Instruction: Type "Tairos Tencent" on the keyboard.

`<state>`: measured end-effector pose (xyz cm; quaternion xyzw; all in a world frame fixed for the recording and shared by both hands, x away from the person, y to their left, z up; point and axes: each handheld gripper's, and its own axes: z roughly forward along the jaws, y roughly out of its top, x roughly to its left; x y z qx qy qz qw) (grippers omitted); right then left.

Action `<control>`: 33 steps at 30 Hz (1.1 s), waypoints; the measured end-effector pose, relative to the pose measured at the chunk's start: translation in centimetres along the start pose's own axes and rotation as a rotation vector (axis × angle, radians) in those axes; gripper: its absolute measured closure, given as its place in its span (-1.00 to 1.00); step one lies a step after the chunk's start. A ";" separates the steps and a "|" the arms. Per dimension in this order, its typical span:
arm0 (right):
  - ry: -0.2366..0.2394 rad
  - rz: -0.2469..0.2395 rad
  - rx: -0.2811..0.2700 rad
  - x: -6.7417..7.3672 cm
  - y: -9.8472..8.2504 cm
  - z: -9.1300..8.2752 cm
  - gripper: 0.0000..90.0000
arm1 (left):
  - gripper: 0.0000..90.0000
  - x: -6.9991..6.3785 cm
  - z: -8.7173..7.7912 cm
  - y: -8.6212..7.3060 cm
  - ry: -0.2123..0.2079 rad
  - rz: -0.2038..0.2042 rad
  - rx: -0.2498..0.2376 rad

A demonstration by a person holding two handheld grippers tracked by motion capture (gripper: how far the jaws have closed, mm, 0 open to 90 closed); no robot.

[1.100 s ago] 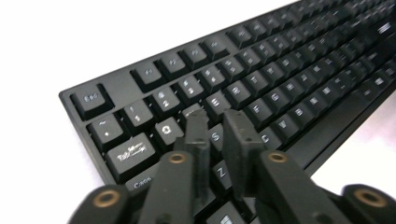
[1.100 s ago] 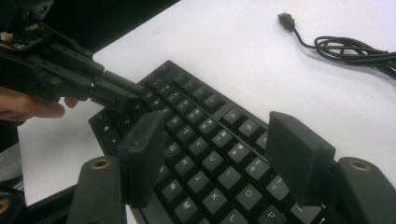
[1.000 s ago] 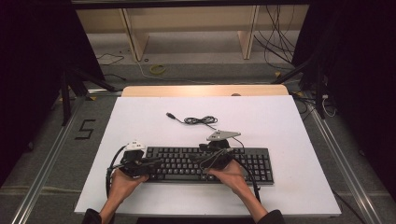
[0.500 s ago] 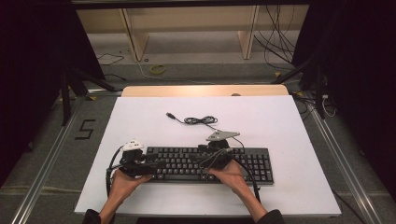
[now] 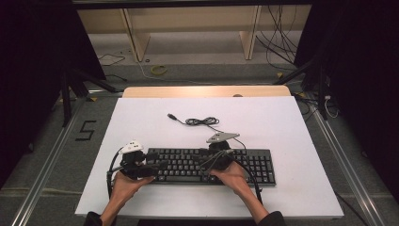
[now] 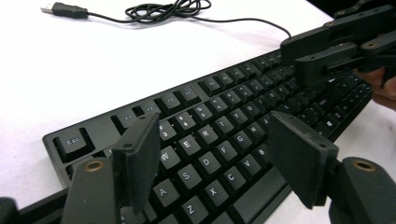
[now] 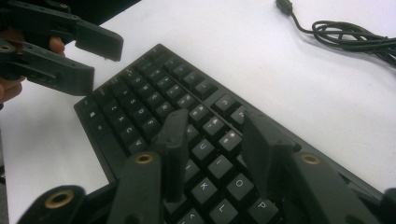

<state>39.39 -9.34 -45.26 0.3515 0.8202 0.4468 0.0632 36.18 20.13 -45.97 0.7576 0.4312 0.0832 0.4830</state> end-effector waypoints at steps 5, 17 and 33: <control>-0.002 -0.004 0.011 0.0 0.0 0.1 0.52 | -0.25 0.0 -0.2 0.0 -0.001 -0.006 -0.007; -0.021 -0.026 0.059 0.0 -0.5 0.9 0.89 | -0.29 -0.3 -0.5 -0.1 -0.012 -0.007 -0.035; -0.044 -0.031 0.107 -0.1 -0.9 2.3 1.00 | -0.33 -0.3 -0.6 -0.2 -0.018 -0.006 -0.041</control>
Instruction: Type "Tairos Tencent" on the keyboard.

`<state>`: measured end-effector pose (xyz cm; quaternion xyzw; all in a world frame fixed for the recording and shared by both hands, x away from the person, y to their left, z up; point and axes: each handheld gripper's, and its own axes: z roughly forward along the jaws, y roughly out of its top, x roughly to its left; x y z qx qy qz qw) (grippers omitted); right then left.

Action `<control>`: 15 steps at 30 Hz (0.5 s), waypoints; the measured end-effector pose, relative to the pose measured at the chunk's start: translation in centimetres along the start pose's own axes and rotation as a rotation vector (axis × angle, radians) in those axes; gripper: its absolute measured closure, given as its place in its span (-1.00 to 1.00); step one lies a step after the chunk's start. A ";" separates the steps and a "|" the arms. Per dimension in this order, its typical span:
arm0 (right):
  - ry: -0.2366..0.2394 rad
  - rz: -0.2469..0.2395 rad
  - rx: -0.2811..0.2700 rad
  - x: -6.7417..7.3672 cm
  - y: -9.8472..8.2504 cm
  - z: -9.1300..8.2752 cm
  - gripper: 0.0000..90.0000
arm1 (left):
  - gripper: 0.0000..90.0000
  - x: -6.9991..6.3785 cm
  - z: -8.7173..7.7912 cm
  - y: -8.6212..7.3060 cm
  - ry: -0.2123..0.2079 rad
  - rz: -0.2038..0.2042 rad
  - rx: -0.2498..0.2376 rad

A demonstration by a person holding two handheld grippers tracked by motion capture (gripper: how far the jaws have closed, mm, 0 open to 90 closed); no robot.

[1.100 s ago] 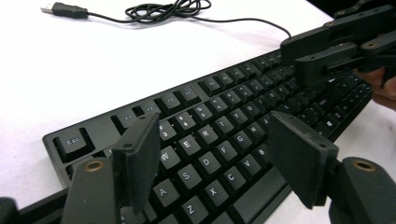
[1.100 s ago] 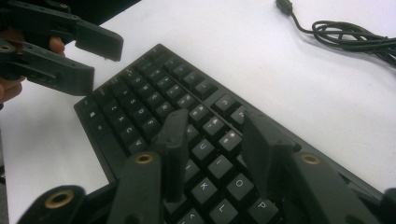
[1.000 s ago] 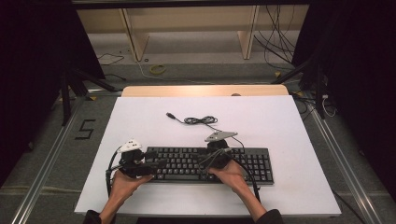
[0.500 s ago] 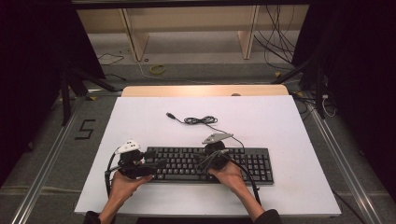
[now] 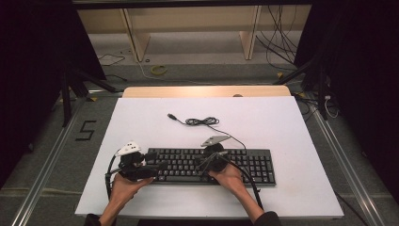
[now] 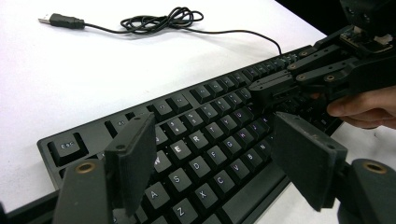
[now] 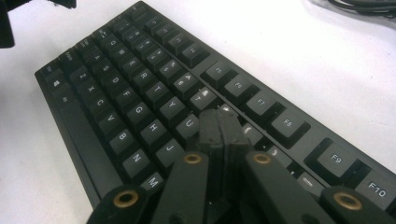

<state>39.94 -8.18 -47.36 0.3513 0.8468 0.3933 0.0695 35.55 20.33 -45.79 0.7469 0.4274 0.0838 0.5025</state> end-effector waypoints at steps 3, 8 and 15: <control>-0.001 0.002 0.000 0.0 0.0 0.1 1.00 | -0.33 0.0 0.0 0.0 0.000 0.000 0.003; -0.001 0.000 0.000 0.0 0.0 0.1 1.00 | -0.33 0.1 0.0 -0.1 -0.002 -0.002 0.002; -0.001 0.001 0.005 0.1 -0.1 0.3 1.00 | -0.33 0.1 0.0 -0.1 -0.003 -0.003 0.004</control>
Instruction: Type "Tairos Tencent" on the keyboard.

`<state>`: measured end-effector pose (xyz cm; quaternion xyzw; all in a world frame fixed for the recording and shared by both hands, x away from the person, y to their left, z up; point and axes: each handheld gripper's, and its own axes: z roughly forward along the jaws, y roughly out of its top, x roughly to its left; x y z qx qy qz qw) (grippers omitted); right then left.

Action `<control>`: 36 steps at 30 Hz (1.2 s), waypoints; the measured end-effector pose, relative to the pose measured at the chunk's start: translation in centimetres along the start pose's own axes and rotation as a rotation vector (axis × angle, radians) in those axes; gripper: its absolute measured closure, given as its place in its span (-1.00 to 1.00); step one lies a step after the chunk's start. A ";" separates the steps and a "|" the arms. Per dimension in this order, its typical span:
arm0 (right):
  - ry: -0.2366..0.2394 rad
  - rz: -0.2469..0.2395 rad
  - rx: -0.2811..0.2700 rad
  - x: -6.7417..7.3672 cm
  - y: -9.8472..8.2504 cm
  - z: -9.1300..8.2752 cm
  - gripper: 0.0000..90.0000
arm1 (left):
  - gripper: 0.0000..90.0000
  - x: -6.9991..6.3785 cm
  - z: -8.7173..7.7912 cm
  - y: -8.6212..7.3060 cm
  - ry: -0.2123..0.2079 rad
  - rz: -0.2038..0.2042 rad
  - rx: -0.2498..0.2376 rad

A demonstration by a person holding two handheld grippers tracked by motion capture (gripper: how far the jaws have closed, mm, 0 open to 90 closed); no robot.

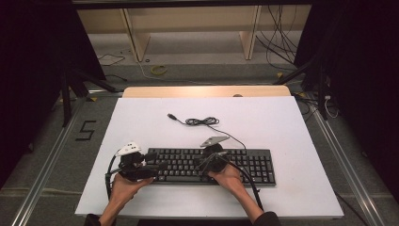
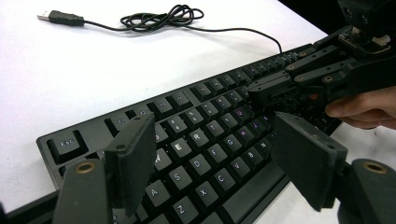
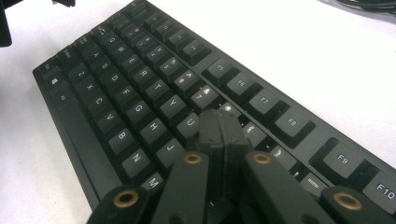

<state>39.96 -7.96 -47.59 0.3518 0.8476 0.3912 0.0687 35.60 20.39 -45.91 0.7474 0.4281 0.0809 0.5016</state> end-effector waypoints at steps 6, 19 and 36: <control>0.001 0.000 0.005 0.0 0.0 0.0 1.00 | -0.33 0.1 0.0 0.0 0.003 -0.006 0.000; -0.004 0.013 0.010 0.0 -0.2 0.2 1.00 | -0.32 0.2 0.0 0.0 0.005 -0.002 0.010; 0.018 0.048 -0.070 -0.5 0.1 -1.7 0.88 | -0.32 0.3 0.1 0.0 0.009 -0.006 0.015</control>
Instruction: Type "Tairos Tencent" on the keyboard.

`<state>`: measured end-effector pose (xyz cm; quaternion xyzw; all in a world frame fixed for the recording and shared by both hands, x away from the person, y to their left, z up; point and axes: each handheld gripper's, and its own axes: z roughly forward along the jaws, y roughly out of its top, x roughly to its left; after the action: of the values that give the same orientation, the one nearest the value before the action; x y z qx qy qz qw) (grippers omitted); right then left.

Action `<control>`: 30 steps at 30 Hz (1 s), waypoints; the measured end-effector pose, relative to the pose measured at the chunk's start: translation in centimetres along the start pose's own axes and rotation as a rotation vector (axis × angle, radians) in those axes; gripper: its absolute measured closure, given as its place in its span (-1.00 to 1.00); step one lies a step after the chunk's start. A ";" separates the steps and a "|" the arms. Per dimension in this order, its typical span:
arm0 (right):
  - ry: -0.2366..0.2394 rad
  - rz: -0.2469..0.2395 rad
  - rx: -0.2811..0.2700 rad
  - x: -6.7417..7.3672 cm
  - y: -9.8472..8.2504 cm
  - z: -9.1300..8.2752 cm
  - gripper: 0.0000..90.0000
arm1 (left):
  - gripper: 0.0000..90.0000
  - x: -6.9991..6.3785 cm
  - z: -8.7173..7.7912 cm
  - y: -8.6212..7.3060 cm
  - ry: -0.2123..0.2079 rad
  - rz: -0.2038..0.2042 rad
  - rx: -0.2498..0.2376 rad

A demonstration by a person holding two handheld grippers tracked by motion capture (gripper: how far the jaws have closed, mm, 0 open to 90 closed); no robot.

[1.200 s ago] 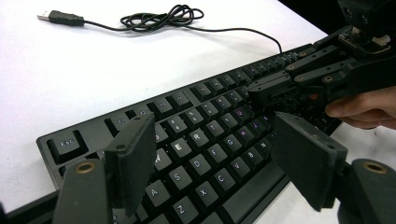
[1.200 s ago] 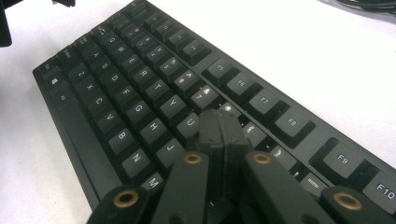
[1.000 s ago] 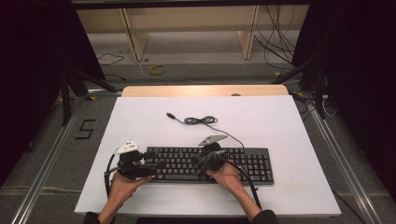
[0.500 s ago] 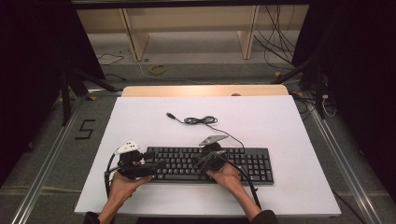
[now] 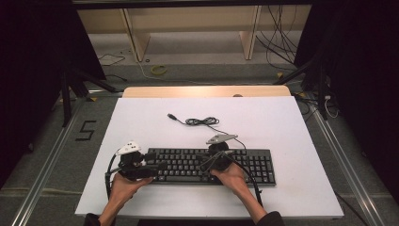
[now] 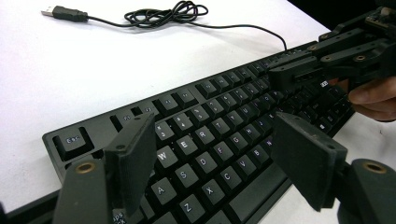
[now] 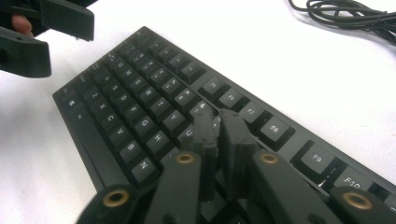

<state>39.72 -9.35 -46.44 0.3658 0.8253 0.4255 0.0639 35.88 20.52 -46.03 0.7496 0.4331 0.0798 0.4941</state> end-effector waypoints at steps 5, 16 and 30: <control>0.014 0.003 -0.017 -0.1 0.0 -0.6 0.66 | -0.32 0.0 0.1 0.1 0.000 0.003 0.001; 0.033 0.022 -0.061 -0.1 0.1 -2.0 0.12 | -0.23 0.0 0.9 0.4 0.002 0.016 0.044; 0.032 0.013 -0.106 -0.1 -0.7 -3.8 -0.02 | 0.18 -0.4 2.6 1.2 -0.001 0.028 0.142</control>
<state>37.87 -12.17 -44.56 0.3602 0.8001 0.4750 0.0673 37.75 18.34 -46.22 0.7890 0.4266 0.0553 0.4386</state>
